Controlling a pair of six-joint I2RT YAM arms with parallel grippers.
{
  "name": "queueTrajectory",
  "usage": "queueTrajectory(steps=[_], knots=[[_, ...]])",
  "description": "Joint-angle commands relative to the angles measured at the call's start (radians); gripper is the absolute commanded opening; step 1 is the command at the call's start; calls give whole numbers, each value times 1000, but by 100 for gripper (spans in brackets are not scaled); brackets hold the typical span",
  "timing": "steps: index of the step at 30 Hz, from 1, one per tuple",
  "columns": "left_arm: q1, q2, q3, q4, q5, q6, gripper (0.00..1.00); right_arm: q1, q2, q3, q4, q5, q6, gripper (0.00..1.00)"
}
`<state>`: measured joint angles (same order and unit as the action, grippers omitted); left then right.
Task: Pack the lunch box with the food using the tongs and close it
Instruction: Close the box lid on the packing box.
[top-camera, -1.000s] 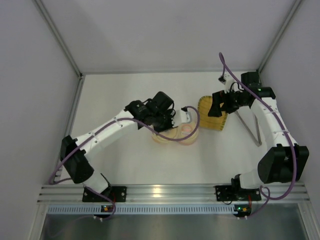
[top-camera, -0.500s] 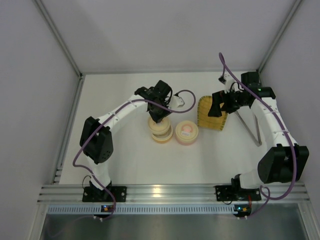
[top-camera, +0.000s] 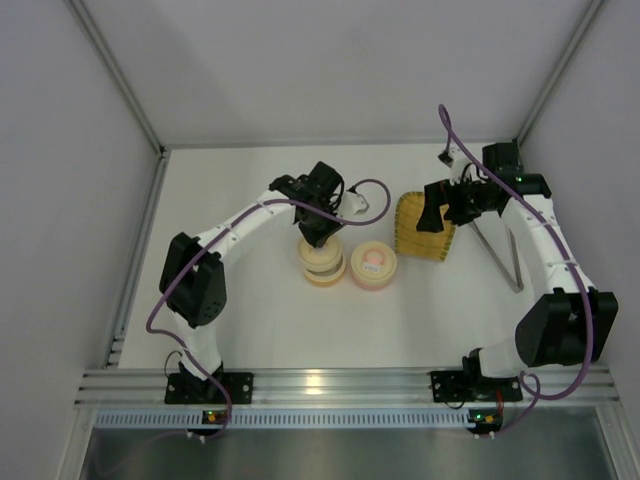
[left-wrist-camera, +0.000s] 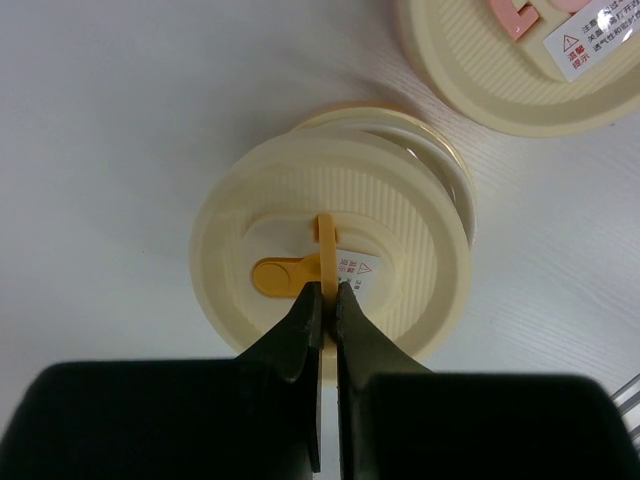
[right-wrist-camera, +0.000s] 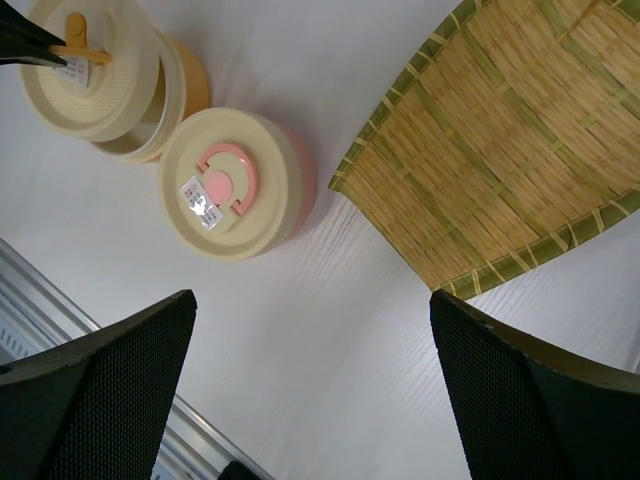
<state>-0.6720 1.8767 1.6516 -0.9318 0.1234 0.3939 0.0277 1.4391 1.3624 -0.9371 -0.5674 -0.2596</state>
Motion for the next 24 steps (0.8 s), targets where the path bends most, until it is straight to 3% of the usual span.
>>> queueTrajectory(steps=[1, 24], knots=[[-1, -30, -24, 47, 22, -17, 0, -18, -29, 23, 78, 4, 22, 99], [-14, -53, -72, 99, 33, -38, 0, -63, -34, 4, 90, -23, 26, 99]])
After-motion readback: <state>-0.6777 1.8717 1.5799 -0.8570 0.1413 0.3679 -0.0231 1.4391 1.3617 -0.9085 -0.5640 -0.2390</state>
